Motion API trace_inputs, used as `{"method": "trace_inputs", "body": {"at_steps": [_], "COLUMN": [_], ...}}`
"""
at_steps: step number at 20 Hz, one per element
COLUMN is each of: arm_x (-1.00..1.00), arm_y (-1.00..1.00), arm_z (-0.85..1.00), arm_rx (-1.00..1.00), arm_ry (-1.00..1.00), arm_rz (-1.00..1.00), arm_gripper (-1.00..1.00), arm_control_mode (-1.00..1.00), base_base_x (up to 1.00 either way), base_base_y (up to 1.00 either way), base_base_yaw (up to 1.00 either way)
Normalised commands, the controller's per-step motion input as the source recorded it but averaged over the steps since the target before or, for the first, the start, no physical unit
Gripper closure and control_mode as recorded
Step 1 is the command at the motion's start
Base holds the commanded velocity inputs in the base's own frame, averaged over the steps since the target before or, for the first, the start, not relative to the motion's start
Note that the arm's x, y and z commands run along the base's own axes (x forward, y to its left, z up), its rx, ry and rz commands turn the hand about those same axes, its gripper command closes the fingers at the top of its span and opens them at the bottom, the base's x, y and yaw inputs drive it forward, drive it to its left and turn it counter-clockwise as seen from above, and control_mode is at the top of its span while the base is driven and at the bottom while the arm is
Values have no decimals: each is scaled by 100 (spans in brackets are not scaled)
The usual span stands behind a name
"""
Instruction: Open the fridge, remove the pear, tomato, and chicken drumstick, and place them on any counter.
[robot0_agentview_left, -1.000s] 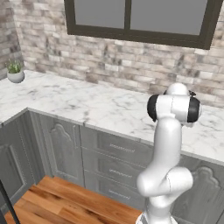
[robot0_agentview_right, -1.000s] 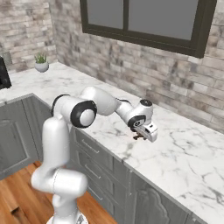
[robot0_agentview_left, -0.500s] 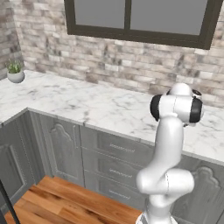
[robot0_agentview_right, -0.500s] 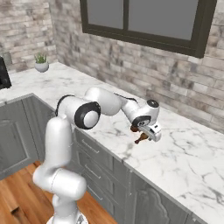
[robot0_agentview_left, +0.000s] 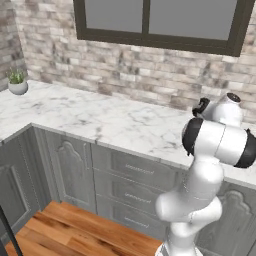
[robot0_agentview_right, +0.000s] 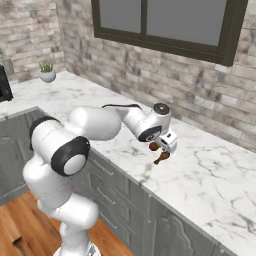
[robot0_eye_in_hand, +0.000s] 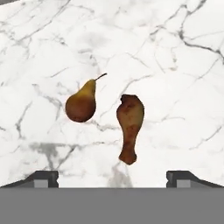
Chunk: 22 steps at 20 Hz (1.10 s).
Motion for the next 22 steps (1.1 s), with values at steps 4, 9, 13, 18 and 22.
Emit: {"method": "trace_inputs", "body": {"at_steps": [4, 9, 13, 18, 22], "arm_x": [-100, -100, -100, -100, -65], "arm_y": [81, 100, 96, 75, 51], "arm_z": [100, 100, 95, 55, 19], "arm_rx": [-16, -11, -2, 0, 0], "arm_ry": [-8, 0, 14, 24, 21], "arm_rz": [0, 0, 0, 0, 3], "arm_gripper": [-100, -100, -100, -100, -100], "arm_control_mode": [-100, -100, -100, -100, -100], "base_base_x": [0, 0, 0, 0, 0], "base_base_y": [0, 0, 0, 0, 0], "base_base_yaw": [0, 0, 0, 0, 0]}}
